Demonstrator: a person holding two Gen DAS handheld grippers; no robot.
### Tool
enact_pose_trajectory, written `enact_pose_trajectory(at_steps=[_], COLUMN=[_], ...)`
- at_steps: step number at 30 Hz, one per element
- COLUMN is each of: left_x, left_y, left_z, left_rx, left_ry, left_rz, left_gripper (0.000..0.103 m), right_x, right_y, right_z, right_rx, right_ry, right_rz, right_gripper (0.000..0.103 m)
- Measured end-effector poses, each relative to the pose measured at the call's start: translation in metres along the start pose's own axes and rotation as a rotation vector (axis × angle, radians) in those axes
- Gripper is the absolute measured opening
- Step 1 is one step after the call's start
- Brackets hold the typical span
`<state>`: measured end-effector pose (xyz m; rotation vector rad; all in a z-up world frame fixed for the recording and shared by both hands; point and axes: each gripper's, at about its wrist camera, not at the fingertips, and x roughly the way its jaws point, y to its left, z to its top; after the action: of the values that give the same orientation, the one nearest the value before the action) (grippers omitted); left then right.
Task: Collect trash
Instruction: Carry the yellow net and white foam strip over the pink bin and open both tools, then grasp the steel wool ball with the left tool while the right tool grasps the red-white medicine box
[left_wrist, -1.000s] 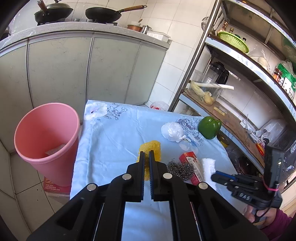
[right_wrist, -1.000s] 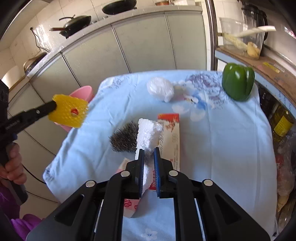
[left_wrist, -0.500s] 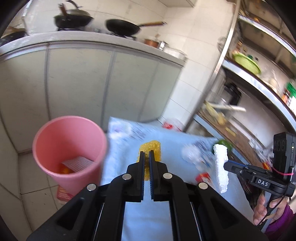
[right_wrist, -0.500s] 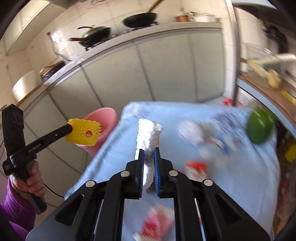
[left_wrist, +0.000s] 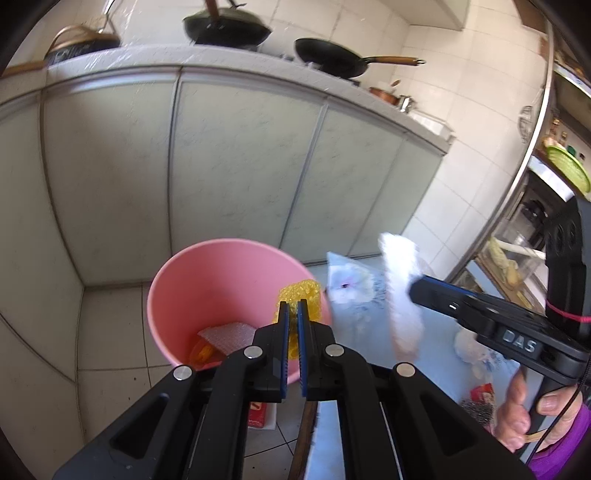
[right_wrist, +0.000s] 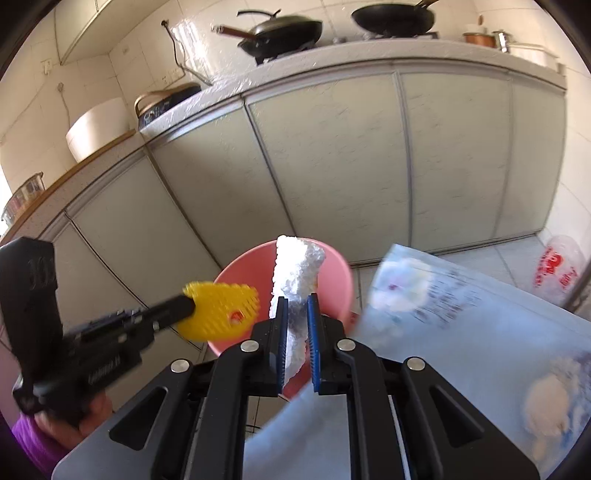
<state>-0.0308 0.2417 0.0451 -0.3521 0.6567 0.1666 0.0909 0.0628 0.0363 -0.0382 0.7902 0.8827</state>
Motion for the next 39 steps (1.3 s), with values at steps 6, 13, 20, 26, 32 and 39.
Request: enact_pose_trajectory(at_steps=[6,13,20,26,32,39], left_x=[0.027,0.038,0.032,0.014,-0.005,-0.012], left_y=[0.013,0.016,0.014,-0.004,-0.039,-0.085], left_z=[-0.002,-0.001,0.0,-0.002,-0.014,-0.035], left_rx=[-0.016,-0.032,-0.036,-0.02,0.033,0.084], left_ry=[0.049,0.069,0.06,0.047,0.063,0.123], left_rz=[0.035,0.061,0.057,-0.002,-0.087,-0.156], left_gripper=[0.004,0.009,0.017,0.026,0.029,0.038], right_x=[0.059,0.08,0.065,0.03,-0.014,-0.083], right_y=[0.009,0.0,-0.004,-0.004,-0.01,-0.033], right_z=[0.002,-0.003,-0.002,-0.009,-0.033,-0.067], right_rx=[-0.004,0.034,0.035,0.018,0.027,0.035], right_ry=[0.07,0.131,0.107,0.083,0.09,0.067], right_rz=[0.002,0.035,0.035,0.013,-0.021,-0.121], right_gripper=[0.011,0.019,0.026,0.026,0.028,0.028])
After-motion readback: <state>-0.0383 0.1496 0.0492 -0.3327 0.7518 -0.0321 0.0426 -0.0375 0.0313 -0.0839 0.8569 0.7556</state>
